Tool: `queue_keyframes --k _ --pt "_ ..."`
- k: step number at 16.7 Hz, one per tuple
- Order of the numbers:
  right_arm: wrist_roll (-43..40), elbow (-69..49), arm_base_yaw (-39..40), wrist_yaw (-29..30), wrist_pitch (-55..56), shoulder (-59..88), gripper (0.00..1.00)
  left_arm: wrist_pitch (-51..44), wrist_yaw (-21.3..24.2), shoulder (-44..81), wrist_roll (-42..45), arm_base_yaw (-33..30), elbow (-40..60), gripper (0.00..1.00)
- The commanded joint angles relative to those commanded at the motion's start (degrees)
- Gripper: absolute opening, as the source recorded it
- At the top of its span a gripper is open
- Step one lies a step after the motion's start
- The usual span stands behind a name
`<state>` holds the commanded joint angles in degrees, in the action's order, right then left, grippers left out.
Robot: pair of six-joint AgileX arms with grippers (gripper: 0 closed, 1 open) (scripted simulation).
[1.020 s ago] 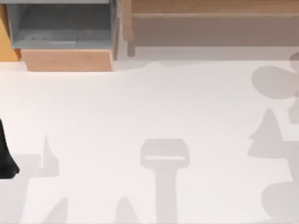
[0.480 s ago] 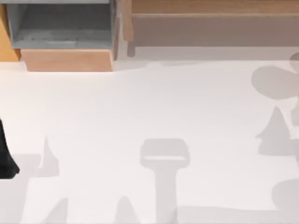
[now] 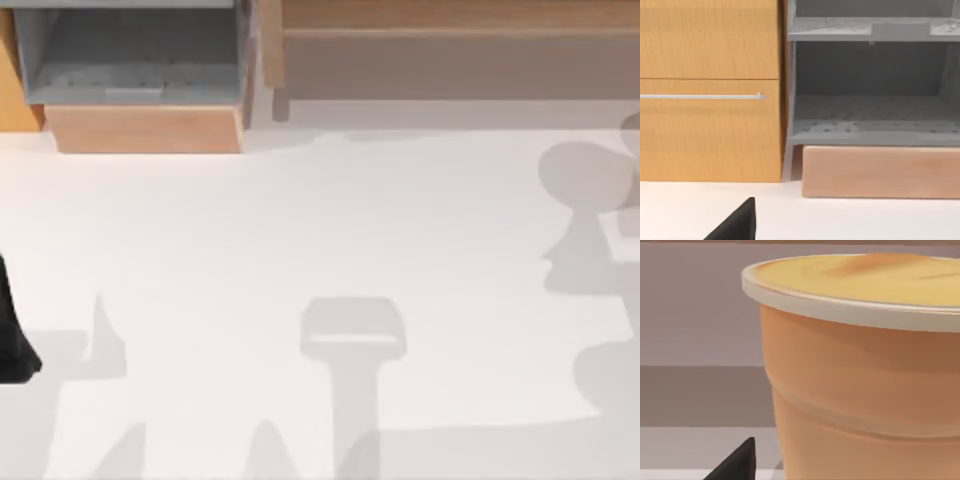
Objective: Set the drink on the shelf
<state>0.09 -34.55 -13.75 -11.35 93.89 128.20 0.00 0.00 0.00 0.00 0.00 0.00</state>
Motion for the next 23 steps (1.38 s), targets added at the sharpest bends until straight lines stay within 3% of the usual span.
queue_keyframes --k 11,23 --pt "0.0 -9.4 1.6 1.6 -7.6 1.9 1.0 0.0 0.0 0.0 0.0 0.0 0.0 1.0" --pt "0.0 -9.4 1.6 1.6 -7.6 1.9 0.1 0.0 0.0 0.0 0.0 0.0 0.0 1.0"
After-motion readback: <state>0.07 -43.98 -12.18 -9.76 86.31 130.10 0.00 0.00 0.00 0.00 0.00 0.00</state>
